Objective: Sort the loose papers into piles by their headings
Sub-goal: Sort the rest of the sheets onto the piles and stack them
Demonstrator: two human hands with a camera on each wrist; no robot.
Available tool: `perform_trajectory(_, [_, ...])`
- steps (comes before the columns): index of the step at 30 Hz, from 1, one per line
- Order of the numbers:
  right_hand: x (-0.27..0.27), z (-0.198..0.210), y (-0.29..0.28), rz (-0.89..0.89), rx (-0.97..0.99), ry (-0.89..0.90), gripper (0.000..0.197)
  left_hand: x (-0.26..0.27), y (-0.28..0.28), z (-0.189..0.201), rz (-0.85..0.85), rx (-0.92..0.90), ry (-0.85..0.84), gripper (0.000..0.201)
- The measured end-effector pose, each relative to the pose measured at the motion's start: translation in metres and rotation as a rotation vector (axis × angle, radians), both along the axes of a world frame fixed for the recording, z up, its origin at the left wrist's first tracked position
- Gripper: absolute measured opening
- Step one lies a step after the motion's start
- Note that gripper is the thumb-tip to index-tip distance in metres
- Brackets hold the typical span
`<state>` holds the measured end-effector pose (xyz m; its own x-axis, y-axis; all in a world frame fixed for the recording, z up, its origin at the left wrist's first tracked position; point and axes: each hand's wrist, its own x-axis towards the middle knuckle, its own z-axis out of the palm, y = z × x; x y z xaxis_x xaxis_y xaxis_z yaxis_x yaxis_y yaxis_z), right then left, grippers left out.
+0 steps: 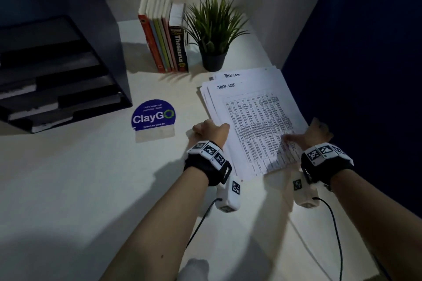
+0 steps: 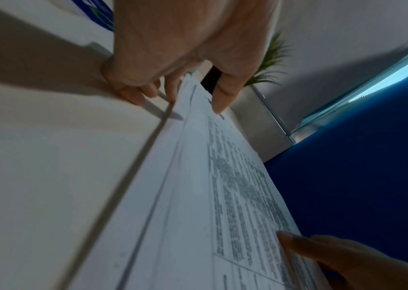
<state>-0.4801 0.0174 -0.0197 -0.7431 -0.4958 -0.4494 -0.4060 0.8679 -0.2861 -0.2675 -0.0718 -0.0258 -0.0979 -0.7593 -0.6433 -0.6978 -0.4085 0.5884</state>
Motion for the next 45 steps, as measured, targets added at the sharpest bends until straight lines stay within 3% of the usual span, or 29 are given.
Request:
perform_trajectory(2, [-0.008,-0.012,-0.007,0.012,-0.010,-0.123,0.115,-0.014,-0.001,0.000,-0.003,0.013,-0.028,0.063])
perform_trajectory(4, [-0.010,-0.022,-0.012,0.011,0.003,-0.129,0.123,-0.028,-0.004,0.003,0.042,0.047,-0.001,0.074])
perform_trajectory(7, [-0.004,-0.020,-0.015,-0.038,0.000,-0.065,0.107,-0.043,-0.009,0.007,0.055,0.031,0.025,0.076])
perform_trajectory(14, [0.000,-0.021,-0.011,-0.067,-0.114,-0.026,0.100,-0.067,-0.003,0.012,-0.005,-0.085,-0.004,0.074])
perform_trajectory(17, [0.008,-0.017,-0.007,-0.020,-0.147,0.062,0.087,-0.062,0.000,0.012,0.055,-0.054,0.022,0.056])
perform_trajectory(22, [0.021,-0.016,-0.002,-0.025,-0.242,-0.094,0.069,-0.017,0.000,-0.002,0.050,-0.096,-0.040,0.042])
perform_trajectory(26, [0.056,-0.011,-0.001,0.138,-0.280,-0.190,0.040,0.037,-0.003,-0.013,0.060,-0.050,-0.054,0.041])
perform_trajectory(29, [0.103,-0.003,0.002,0.333,-0.265,-0.188,0.016,0.079,0.002,-0.018,0.187,-0.067,0.035,0.066])
perform_trajectory(32, [0.143,0.004,0.011,0.485,-0.353,-0.232,0.010,0.121,0.012,-0.018,0.257,-0.090,0.049,0.087])
perform_trajectory(37, [0.170,0.031,0.022,0.351,-0.627,-0.624,0.017,0.188,0.022,-0.005,0.454,-0.034,0.369,0.108])
perform_trajectory(38, [0.177,0.040,0.021,0.344,-0.655,-0.664,0.016,0.199,0.021,0.007,0.525,-0.079,0.469,0.096])
perform_trajectory(41, [0.204,0.069,0.010,0.354,-0.788,-0.666,0.006,0.220,0.014,0.060,0.659,-0.286,0.785,0.036])
perform_trajectory(45, [0.242,0.113,-0.004,0.339,-1.095,-0.597,0.015,0.249,0.008,0.127,0.552,-0.667,0.829,0.008])
